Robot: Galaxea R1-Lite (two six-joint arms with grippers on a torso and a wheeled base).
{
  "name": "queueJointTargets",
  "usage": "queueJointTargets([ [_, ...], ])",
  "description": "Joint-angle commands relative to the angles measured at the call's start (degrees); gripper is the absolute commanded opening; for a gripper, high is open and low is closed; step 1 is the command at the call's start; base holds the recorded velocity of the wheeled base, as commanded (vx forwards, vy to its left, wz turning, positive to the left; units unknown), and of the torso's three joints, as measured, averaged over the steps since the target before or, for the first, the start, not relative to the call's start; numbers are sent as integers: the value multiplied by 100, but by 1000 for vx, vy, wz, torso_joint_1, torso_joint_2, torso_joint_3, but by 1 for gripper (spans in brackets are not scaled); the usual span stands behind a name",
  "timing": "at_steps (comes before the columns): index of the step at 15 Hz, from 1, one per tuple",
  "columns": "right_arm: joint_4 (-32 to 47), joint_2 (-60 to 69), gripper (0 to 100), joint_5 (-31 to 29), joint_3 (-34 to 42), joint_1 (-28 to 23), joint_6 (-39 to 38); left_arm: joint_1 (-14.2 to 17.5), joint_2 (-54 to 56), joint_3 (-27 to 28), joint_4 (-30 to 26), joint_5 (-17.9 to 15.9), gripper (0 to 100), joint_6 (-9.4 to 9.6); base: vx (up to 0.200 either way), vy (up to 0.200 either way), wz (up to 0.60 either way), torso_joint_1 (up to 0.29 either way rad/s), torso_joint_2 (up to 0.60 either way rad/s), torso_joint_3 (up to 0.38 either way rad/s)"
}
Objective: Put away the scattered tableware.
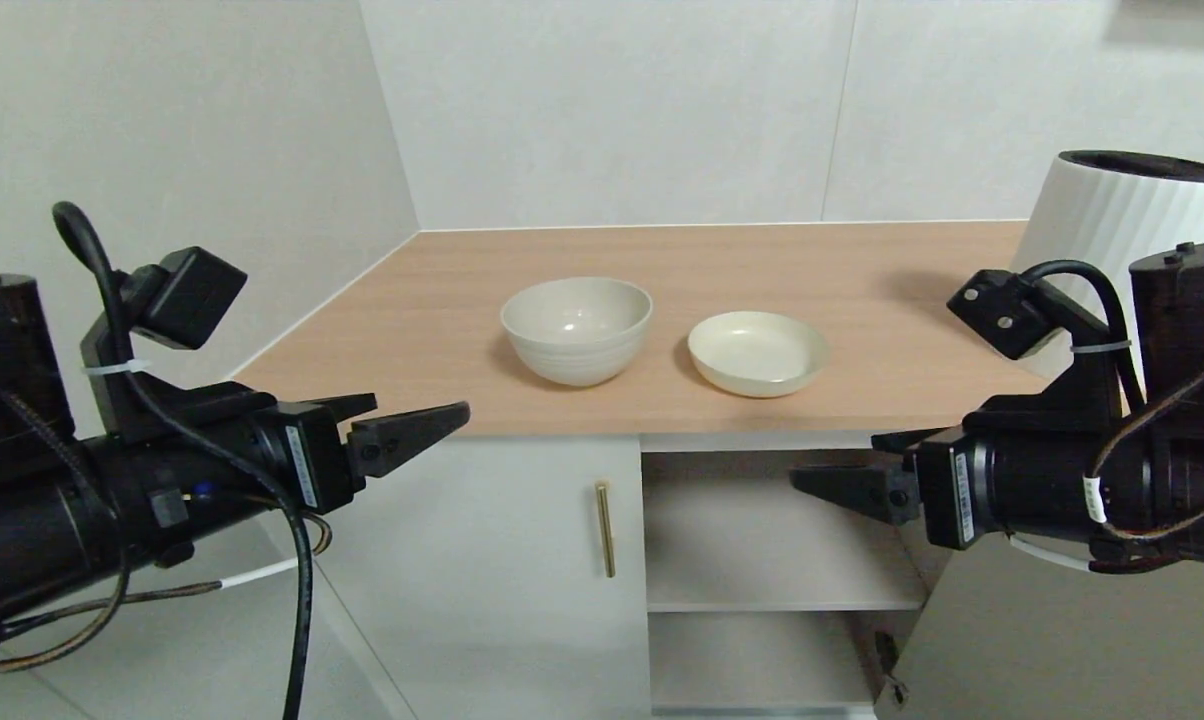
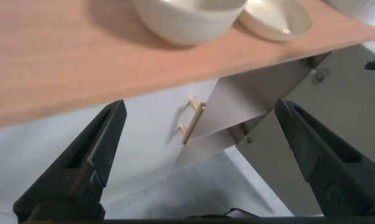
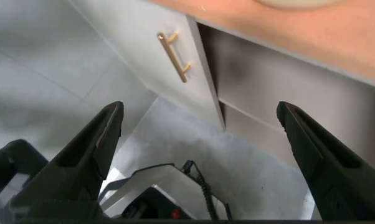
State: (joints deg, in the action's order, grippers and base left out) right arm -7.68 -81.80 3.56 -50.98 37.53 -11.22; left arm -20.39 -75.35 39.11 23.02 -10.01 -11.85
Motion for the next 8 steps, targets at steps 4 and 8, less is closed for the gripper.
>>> queueJointTargets([
  [4,3,-38,100,4,0,-9,-3,0,-173,0,1,-1,100,-2,0,0,0,194,-476,-290],
  [8,-120,-152,100,4,-8,-44,40,-17,-366,159,-34,-10,100,-10,0,0,0,172,-404,-232],
])
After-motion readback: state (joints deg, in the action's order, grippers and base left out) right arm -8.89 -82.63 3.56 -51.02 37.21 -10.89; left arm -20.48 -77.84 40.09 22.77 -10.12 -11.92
